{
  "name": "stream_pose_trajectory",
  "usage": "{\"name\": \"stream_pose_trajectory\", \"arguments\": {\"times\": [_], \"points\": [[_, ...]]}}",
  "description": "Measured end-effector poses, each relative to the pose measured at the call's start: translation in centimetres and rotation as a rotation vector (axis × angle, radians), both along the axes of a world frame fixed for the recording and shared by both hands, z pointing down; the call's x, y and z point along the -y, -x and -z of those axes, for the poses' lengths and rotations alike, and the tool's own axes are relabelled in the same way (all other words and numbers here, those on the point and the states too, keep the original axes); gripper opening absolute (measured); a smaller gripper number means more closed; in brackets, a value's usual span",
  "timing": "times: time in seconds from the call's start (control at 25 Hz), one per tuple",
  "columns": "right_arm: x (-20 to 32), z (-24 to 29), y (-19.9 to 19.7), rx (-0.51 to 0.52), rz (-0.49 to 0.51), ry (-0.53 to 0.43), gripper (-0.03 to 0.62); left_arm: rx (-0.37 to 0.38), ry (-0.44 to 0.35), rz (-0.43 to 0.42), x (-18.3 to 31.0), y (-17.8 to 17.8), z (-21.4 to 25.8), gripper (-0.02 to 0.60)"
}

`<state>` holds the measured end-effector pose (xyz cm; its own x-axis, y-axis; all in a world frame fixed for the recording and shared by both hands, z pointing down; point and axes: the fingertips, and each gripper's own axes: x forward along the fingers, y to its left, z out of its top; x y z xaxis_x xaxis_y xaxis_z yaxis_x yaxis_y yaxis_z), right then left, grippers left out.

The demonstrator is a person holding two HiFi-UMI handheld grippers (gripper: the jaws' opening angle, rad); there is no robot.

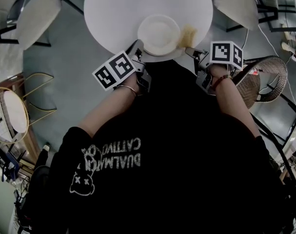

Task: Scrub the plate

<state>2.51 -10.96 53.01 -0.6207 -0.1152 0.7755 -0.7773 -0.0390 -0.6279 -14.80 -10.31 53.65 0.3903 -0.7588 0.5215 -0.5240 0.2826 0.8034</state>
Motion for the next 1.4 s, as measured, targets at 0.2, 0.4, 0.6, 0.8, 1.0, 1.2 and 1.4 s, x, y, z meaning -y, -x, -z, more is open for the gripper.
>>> {"name": "stream_pose_trajectory", "arguments": {"times": [0.2,0.4,0.6,0.8,1.0,1.2,1.4], "points": [[-0.7,0.5,0.9,0.008,0.042,-0.026,0.009,-0.020,-0.011,0.015,-0.1,0.4,0.1,0.017],[-2.8,2.2,7.2,0.188,0.158,-0.025,0.009,-0.052,-0.050,0.042,-0.1,1.0,0.8,0.012],[-5.9,2.2,11.3,0.271,0.251,0.046,0.009,-0.039,-0.095,-0.009,0.4,0.5,2.1,0.012],[-7.1,0.8,11.5,0.230,0.277,0.072,0.009,-0.035,-0.090,-0.045,-0.2,0.1,1.7,0.012],[-7.2,-0.1,10.9,0.203,0.242,0.100,0.009,-0.023,-0.085,-0.055,-0.3,0.5,1.5,0.012],[-7.1,-0.6,9.7,0.191,0.211,0.114,0.009,-0.008,-0.085,-0.068,-0.3,0.2,1.5,0.012],[-7.0,-0.8,8.5,0.180,0.184,0.115,0.009,-0.002,-0.074,-0.063,-0.7,0.2,1.3,0.012]]}}
